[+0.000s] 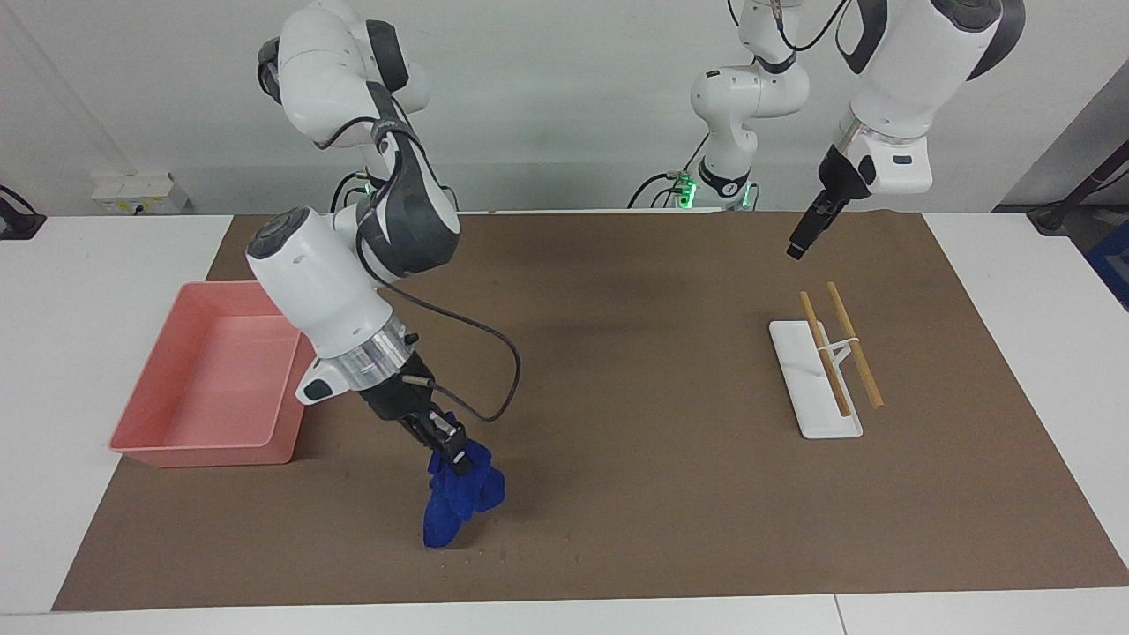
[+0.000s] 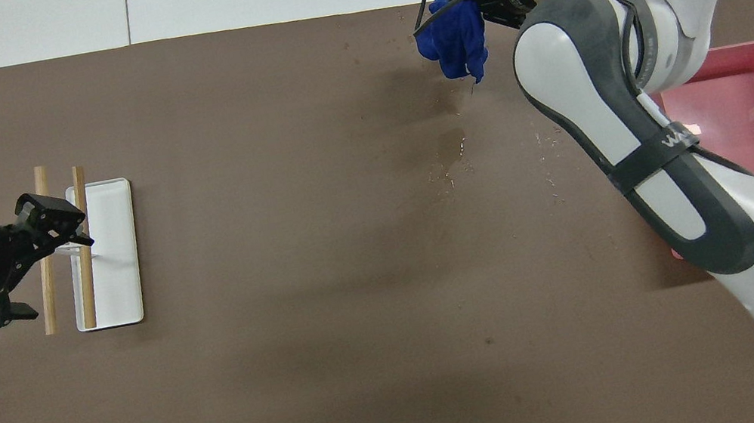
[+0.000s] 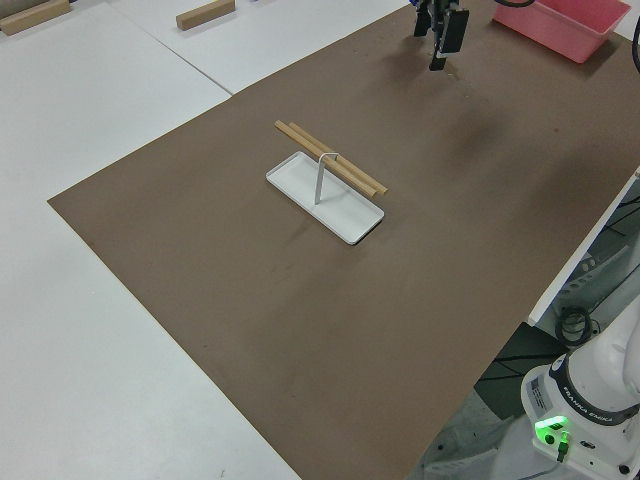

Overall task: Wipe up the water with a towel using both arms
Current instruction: 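Lower the towel onto the water spill with the right gripper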

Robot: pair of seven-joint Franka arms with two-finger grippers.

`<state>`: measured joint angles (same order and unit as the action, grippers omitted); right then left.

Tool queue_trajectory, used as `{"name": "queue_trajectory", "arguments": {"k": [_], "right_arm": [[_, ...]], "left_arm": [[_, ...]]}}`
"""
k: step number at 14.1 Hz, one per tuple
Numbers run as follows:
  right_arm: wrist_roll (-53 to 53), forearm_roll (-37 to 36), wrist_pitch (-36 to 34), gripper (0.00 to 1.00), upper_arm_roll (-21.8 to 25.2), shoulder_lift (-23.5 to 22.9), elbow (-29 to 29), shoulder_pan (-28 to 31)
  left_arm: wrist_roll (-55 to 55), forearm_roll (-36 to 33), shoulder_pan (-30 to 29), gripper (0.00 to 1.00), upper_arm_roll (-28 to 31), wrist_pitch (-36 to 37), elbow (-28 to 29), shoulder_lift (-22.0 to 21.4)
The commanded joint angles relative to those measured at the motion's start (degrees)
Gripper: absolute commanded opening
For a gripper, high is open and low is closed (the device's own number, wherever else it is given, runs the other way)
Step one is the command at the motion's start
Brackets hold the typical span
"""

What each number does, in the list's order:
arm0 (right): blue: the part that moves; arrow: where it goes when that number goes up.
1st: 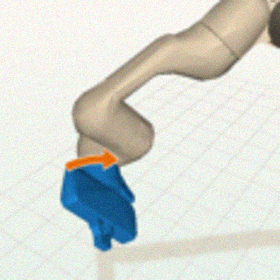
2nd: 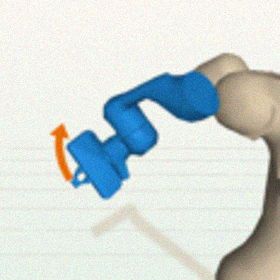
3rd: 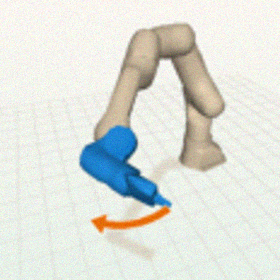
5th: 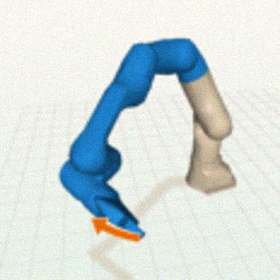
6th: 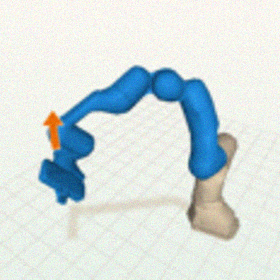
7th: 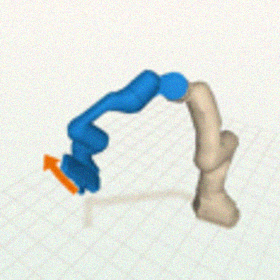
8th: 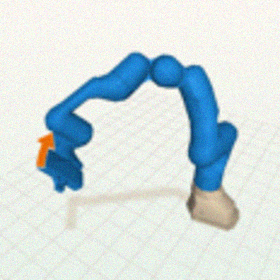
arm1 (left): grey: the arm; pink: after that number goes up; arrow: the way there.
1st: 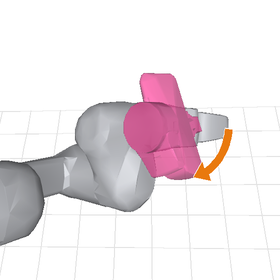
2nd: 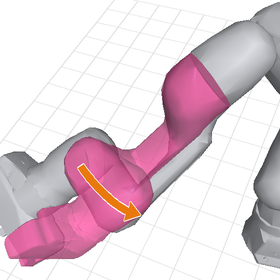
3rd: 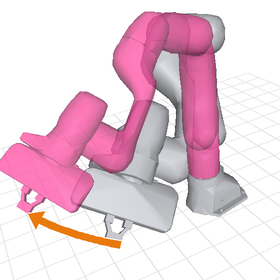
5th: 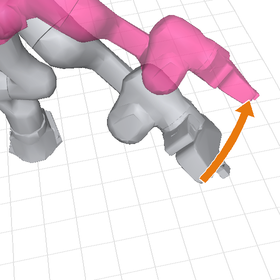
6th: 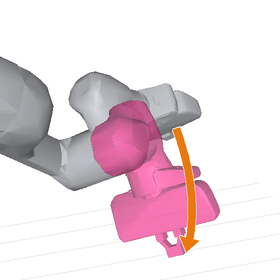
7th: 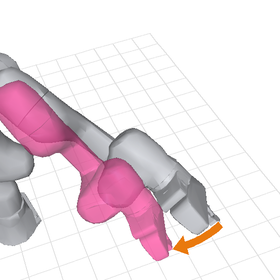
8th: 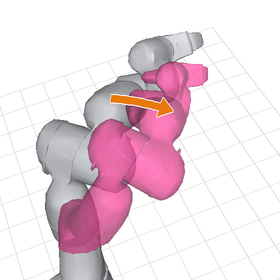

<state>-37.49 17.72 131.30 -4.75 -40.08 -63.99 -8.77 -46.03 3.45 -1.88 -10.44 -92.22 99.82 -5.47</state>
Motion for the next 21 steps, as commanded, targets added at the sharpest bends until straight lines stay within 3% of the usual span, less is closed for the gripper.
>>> {"name": "queue_trajectory", "arguments": {"k": [1, 5, 8, 13, 16, 21], "right_arm": [[7.7, -3.8, 5.1, 0.0, -0.3, -8.3, 7.3, -0.1], [9.9, -7.1, 9.9, 0.0, -0.5, -8.8, 3.3, -1.0], [10.2, -7.3, 13.4, 0.0, -0.5, -8.3, -3.0, -0.7], [12.1, -7.3, 14.8, 0.0, -0.5, -8.0, -8.9, -0.3], [12.1, -7.0, 18.7, 0.0, -0.6, -5.7, -16.5, -0.5], [11.0, -6.0, 19.0, 0.0, -0.9, -2.2, -25.2, -1.0]], "left_arm": [[9.3, -1.4, -1.5, 1.0, -0.4, 1.0, 1.3, -1.6], [21.1, -5.4, -1.6, 1.0, -0.4, 1.6, 1.3, -1.6], [26.1, -6.3, -2.8, 1.0, -0.4, 1.8, 1.3, -1.6], [27.3, -6.9, -2.8, 1.0, -0.5, 1.2, 2.6, -2.1], [35.1, -6.8, -2.3, 1.0, 1.6, -2.0, 3.1, -2.0], [35.8, -6.8, 9.1, 1.0, 12.6, 0.4, -8.7, 6.7]]}}
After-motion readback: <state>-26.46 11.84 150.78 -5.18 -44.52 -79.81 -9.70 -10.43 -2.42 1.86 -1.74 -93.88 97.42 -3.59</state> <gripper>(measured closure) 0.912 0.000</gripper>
